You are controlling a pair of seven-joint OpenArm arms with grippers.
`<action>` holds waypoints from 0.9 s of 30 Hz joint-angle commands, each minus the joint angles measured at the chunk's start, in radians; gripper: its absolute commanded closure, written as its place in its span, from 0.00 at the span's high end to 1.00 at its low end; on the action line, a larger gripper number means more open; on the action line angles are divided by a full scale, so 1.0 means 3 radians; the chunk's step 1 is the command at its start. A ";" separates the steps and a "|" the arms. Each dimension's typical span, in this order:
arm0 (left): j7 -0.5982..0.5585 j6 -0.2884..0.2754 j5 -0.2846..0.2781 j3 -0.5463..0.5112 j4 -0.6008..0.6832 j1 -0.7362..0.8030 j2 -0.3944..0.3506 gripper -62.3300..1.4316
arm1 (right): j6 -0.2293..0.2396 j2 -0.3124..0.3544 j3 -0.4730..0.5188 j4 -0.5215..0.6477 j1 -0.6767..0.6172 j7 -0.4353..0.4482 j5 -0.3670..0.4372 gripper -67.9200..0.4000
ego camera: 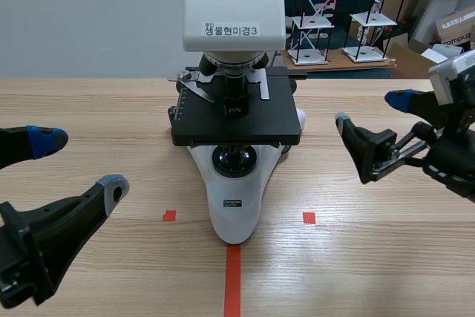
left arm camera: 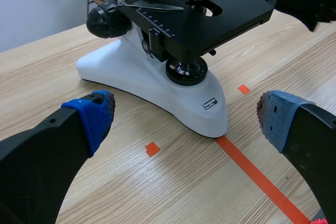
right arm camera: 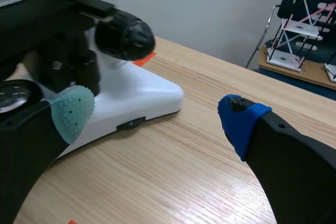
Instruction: Return to the home posture
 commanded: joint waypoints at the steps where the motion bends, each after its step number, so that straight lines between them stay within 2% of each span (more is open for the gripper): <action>1: -0.0058 -0.0001 -0.0032 -0.0024 0.0039 0.0024 0.0015 0.91 | 0.0000 0.0033 0.0025 0.0258 -0.0135 -0.0069 0.0075 0.83; 6: -0.0060 -0.0001 -0.0032 -0.0024 0.0039 0.0024 0.0015 0.91 | 0.0001 0.0025 0.0085 0.1044 -0.0763 -0.0501 0.0367 0.87; 8: -0.0058 -0.0001 -0.0032 -0.0024 0.0039 0.0024 0.0015 0.91 | 0.0001 0.0025 0.0085 0.1284 -0.1011 -0.0540 0.0449 0.88; 13: -0.0058 -0.0001 -0.0032 -0.0024 0.0039 0.0024 0.0015 0.91 | 0.0008 0.0024 0.0085 0.1713 -0.1531 -0.0587 0.0446 0.90; 20: -0.0061 -0.0001 -0.0031 -0.0024 0.0039 0.0024 0.0015 0.91 | 0.0069 0.0014 0.0085 0.1882 -0.1942 -0.0576 0.0446 0.92; 27: -0.0069 -0.0001 -0.0031 -0.0024 0.0039 0.0024 0.0015 0.91 | 0.0092 0.0015 0.0085 0.1882 -0.1981 -0.0565 0.0448 0.92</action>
